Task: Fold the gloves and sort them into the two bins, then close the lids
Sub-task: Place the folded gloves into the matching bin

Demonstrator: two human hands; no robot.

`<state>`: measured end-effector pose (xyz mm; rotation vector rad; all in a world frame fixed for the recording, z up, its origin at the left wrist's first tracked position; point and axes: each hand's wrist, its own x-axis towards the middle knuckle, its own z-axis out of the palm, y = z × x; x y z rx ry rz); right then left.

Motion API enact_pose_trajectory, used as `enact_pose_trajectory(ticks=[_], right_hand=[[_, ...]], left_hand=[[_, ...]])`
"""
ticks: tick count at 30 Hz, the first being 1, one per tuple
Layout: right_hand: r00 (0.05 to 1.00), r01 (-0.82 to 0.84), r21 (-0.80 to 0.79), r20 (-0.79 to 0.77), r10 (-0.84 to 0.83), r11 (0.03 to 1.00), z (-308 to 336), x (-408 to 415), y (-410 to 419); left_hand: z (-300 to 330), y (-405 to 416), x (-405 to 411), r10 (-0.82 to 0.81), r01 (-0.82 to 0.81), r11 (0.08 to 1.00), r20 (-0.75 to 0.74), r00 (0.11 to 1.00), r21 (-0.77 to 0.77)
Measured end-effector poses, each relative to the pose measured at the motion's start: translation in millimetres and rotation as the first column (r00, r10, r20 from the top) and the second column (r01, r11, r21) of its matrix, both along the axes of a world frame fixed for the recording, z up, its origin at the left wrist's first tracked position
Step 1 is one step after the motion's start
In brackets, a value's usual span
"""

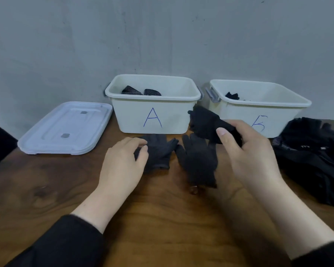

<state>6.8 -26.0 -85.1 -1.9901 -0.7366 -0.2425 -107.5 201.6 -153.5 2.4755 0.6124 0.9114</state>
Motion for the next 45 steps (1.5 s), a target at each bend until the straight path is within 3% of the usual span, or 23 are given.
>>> enact_pose_trajectory(ticks=[3,5,8,10,14,17,26,30,33,35,37,40,42,45], right_hand=[[0.991,-0.095,-0.084,0.083,0.102,0.992,7,-7,42],[0.973,-0.133,-0.220,0.155,0.169,0.966,0,-10,70],[0.945,-0.260,-0.525,0.034,0.326,0.810,-33,-21,96],[0.929,-0.276,-0.610,0.030,0.370,0.742,-59,-28,97],[0.957,-0.148,-0.423,0.168,0.238,0.894,-75,-25,86],[0.954,-0.156,-0.471,0.155,0.256,0.868,-78,-25,85],[0.887,-0.294,-0.571,0.135,0.441,0.766,-93,-30,98],[0.890,-0.253,-0.544,0.192,0.413,0.800,-96,-38,103],[0.901,-0.256,-0.514,0.181,0.395,0.819,-98,-40,103],[0.885,-0.301,-0.507,0.166,0.435,0.807,-100,-40,103],[0.890,-0.299,-0.442,0.192,0.414,0.846,-94,-38,98],[0.935,-0.218,-0.313,0.204,0.289,0.924,-77,-36,77],[0.949,-0.171,-0.286,0.209,0.235,0.943,-71,-30,53],[0.963,-0.090,-0.287,0.219,0.157,0.954,-70,-12,7]], left_hand=[[6,8,-5,0.069,-0.060,0.994,0.104,0.992,-0.089],[9,12,-7,0.102,-0.084,0.986,0.119,0.988,-0.146],[7,19,-9,0.111,-0.086,0.976,0.117,0.987,-0.202],[2,23,-9,0.101,-0.083,0.972,0.071,0.992,-0.218],[-6,28,-4,0.101,-0.125,0.973,-0.130,0.986,-0.196],[-11,25,1,0.074,-0.123,0.975,-0.254,0.964,-0.185],[-14,21,12,0.118,-0.184,0.956,-0.276,0.954,-0.227],[-13,33,7,0.181,-0.240,0.950,-0.272,0.945,-0.199],[-14,39,4,0.211,-0.229,0.967,-0.153,0.965,-0.113],[-11,36,2,0.102,-0.107,0.993,-0.089,0.991,-0.058],[-10,29,2,-0.002,-0.001,1.000,-0.199,0.980,-0.014],[-12,31,1,0.025,-0.011,0.999,-0.383,0.924,0.039],[-11,30,0,0.061,-0.029,0.994,-0.328,0.943,0.102],[-3,6,3,0.033,-0.012,0.982,-0.112,0.993,0.188]])
